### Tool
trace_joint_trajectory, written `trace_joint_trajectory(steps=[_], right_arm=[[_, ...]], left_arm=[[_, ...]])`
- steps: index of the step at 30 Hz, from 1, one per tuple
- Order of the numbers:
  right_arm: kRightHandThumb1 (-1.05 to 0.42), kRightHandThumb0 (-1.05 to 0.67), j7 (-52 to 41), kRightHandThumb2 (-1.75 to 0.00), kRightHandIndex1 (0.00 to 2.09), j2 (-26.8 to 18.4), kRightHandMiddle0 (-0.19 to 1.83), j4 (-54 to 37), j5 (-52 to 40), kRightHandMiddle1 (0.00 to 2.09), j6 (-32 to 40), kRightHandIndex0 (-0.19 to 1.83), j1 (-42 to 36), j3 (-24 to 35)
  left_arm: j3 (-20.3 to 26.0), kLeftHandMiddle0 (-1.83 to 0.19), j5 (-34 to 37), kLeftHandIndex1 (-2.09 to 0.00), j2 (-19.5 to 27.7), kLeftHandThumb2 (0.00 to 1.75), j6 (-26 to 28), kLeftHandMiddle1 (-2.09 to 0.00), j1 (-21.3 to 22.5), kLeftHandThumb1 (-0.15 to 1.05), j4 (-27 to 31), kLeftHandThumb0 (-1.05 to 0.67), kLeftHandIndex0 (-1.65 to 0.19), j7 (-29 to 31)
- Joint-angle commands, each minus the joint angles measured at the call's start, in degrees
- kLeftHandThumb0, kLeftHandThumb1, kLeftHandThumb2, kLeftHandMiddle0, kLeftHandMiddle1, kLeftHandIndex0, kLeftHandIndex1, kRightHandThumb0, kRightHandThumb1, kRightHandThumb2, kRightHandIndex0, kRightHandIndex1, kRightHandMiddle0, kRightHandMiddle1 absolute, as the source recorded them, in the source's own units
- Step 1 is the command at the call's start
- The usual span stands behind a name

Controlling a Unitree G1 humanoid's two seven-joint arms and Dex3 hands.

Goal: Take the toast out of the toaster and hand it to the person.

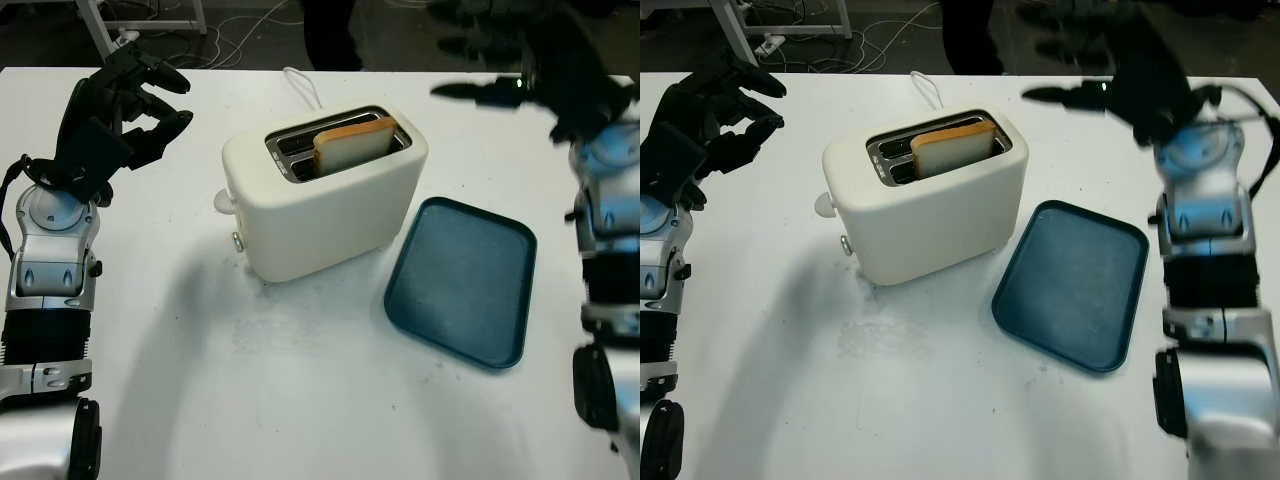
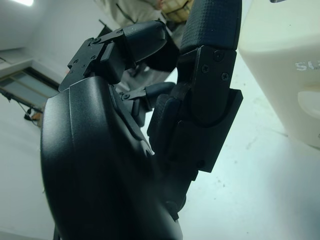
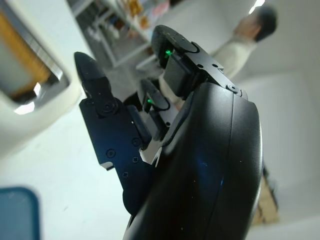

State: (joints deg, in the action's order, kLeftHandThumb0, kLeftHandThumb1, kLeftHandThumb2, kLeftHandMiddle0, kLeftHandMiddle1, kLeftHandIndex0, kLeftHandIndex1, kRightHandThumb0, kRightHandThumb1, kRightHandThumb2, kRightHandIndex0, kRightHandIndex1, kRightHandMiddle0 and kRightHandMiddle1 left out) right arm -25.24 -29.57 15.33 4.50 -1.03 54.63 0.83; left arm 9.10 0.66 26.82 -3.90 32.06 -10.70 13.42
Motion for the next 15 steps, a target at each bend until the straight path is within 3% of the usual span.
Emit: trace_joint_trajectory(steps=[1, 8, 15], right_arm=[[-0.59, -0.48, -1.2, 0.0, 0.2, 0.8, 0.87, -0.4, 0.4, 0.14, -1.0, 0.9, 3.2, -1.8], [-0.57, -0.56, -4.5, 0.0, 0.37, 0.2, 0.97, 0.1, 8.1, 0.19, -7.1, 0.98, 7.2, -10.3], [-0.55, -0.41, -7.4, -0.01, 0.4, 1.2, 0.92, 0.8, 12.8, 0.15, -8.1, 0.88, 6.2, -15.7]], left_arm=[[0.1, -0.29, -0.1, -1.38, 0.0, 0.22, 0.4, -1.49, -0.6, 0.92, 0.8, -1.05, -0.31, -0.3], [0.2, -0.3, 0.1, -1.37, -0.3, 0.21, -0.6, -1.48, -0.3, 0.92, -0.1, -1.05, -0.32, -0.2], [0.1, -0.29, 0.1, -1.38, -0.4, 0.21, 0.1, -1.49, -0.4, 0.92, 0.4, -1.05, -0.32, -0.4]])
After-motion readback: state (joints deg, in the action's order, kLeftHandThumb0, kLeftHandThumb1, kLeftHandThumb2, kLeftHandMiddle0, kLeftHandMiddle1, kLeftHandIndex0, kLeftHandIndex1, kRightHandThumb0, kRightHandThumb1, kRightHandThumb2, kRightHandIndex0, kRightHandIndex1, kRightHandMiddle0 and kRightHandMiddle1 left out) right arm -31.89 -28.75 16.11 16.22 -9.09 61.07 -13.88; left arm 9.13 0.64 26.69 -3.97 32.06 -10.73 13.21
